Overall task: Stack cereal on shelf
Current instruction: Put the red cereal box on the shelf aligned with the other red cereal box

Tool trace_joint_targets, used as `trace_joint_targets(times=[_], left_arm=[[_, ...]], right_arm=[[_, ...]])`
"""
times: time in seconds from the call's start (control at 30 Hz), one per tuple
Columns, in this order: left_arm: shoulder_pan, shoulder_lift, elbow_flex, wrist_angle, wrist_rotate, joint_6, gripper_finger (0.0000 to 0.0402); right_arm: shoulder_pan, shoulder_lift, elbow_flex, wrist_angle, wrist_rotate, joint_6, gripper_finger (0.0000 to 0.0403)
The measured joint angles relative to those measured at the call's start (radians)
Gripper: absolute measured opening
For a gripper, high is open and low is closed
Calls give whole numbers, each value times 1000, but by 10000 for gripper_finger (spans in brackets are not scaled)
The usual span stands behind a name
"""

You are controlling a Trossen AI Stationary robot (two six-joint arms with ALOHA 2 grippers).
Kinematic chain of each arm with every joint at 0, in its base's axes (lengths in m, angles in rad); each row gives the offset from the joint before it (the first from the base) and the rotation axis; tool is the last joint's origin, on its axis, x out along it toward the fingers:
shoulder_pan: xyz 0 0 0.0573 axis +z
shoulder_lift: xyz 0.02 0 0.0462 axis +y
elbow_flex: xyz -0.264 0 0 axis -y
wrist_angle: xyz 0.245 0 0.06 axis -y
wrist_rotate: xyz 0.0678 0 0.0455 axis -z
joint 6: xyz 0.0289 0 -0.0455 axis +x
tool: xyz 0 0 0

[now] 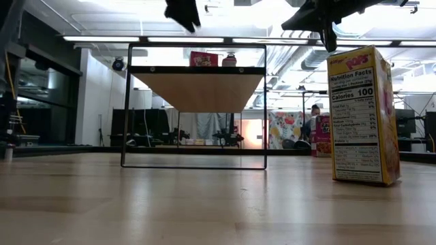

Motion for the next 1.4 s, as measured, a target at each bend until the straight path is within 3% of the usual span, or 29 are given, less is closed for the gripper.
trace_joint_targets(times=[0.1, 0.23, 0.43, 0.57, 0.73, 0.97, 1.4], left_arm=[[-5, -105, -125, 96, 73, -76, 145], [-27, -322, -498, 385, 78, -190, 22], [-98, -632, -1157, 969, 109, -449, 4], [-141, -657, -1403, 1325, 82, -613, 1], [-159, -564, -1431, 1367, -34, -606, 0], [-120, -427, -1374, 1369, -23, -490, 0], [22, -347, -1344, 1392, -31, -345, 0]], right_arm=[[0, 0, 0, 0, 0, 0, 0], [0, 0, 0, -2, 0, 0, 0], [0, 0, 0, -7, 0, -3, 0], [0, 0, 0, -8, 0, -11, 0], [0, 0, 0, -8, 1, -11, 0], [0, 0, 0, -8, 35, -11, 0], [0, 0, 0, -7, 39, 8, 0]])
